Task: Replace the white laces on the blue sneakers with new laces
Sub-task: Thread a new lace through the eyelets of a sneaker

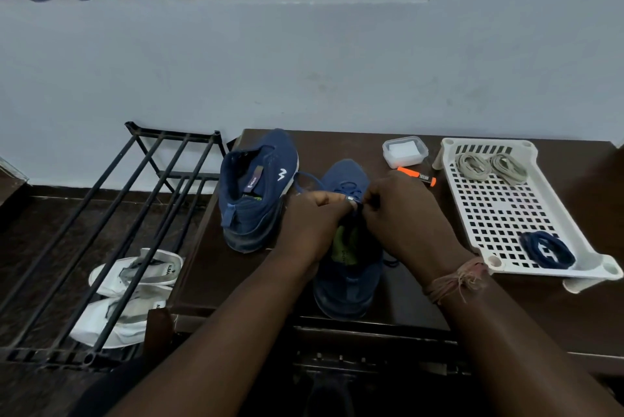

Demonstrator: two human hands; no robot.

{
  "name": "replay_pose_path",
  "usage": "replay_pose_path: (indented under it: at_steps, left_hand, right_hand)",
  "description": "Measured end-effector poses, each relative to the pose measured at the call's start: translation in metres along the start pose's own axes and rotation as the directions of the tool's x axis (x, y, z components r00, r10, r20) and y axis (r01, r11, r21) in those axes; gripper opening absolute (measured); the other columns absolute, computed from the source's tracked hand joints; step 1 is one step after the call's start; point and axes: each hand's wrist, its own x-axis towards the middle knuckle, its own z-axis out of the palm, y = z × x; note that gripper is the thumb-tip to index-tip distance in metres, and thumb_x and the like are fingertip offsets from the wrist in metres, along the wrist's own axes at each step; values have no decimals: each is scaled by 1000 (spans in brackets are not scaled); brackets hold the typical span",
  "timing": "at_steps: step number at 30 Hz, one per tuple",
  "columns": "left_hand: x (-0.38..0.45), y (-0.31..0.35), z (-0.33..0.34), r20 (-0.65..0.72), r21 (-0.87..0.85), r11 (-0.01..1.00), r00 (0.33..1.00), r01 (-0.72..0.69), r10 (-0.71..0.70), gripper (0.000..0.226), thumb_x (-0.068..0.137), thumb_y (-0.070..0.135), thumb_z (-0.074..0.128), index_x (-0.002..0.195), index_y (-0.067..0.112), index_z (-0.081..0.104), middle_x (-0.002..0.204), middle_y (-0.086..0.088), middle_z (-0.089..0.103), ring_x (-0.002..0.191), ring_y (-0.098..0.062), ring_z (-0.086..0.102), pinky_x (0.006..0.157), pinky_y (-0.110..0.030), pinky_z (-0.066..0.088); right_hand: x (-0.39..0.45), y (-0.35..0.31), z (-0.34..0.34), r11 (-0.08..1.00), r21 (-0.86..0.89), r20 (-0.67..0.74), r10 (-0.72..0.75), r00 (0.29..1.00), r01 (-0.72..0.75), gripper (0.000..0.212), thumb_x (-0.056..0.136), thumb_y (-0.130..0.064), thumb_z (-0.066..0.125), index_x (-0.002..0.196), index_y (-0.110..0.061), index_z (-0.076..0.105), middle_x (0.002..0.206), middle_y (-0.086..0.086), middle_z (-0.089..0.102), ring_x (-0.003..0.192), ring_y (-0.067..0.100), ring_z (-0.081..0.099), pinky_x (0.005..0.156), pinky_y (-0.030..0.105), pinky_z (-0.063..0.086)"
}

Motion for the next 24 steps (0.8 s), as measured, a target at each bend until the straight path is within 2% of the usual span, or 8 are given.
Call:
replay_pose_path:
  at_steps: [6,10,13,16,19,21,22,24]
  left_hand:
    - [1,-2,0,23,-44,999,1000,12,-11,10,87,11,72,93,7,79,89,-16,78,92,-36,74,85,-49,59]
    - [4,2,-4,28,84,996,999,-28,25,15,93,14,66,97,15,80,88,-2,79,86,-17,76,80,-34,62]
    - [8,6,-11,5,214,976,999,-41,41,21,98,18,59,97,18,80,81,8,74,68,1,64,63,-17,49]
    - [9,5,-13,24,264,962,997,-73,70,13,97,21,65,96,18,78,87,2,75,76,-10,69,71,-28,56]
    - [5,6,-11,12,218,971,995,-99,99,9,92,20,71,92,15,78,86,-5,77,86,-22,73,82,-37,59]
    - [5,7,-11,-2,194,976,994,-103,105,8,90,20,72,88,14,78,80,-4,76,77,-20,73,76,-41,60]
    - [5,8,-11,-23,194,974,993,-112,119,8,89,20,71,86,15,77,75,-1,74,68,-16,69,67,-40,59]
    - [6,14,-13,-74,168,972,981,-167,181,8,88,21,69,85,17,75,67,3,66,57,-9,56,57,-31,47]
  right_hand:
    - [2,0,5,999,-44,-25,24,999,-25,16,86,-22,61,82,-15,74,89,6,60,77,22,58,69,36,54]
    - [1,-2,11,999,-43,-6,15,1000,-16,22,93,-25,57,87,-14,75,85,6,60,73,19,54,64,30,45]
    - [1,0,11,997,70,-46,27,999,-24,15,88,-21,62,80,-18,75,80,3,67,73,21,62,66,34,51]
    - [2,4,8,978,201,-76,71,995,-54,10,82,-15,69,74,-22,70,78,-4,68,74,17,63,68,41,55]
    - [4,6,9,960,277,-58,64,996,-45,17,82,-8,66,84,-25,62,77,-9,65,76,12,62,71,41,55]
    - [4,7,9,946,322,-23,52,998,-42,21,85,-5,62,91,-26,59,79,-10,65,78,11,62,73,41,54]
    - [4,8,8,940,339,0,45,999,-42,22,87,-6,61,93,-26,61,82,-10,66,79,8,62,74,39,55]
    - [4,6,2,923,383,21,13,1000,-20,19,92,-8,59,98,-25,65,89,-13,65,79,-4,58,76,23,52]
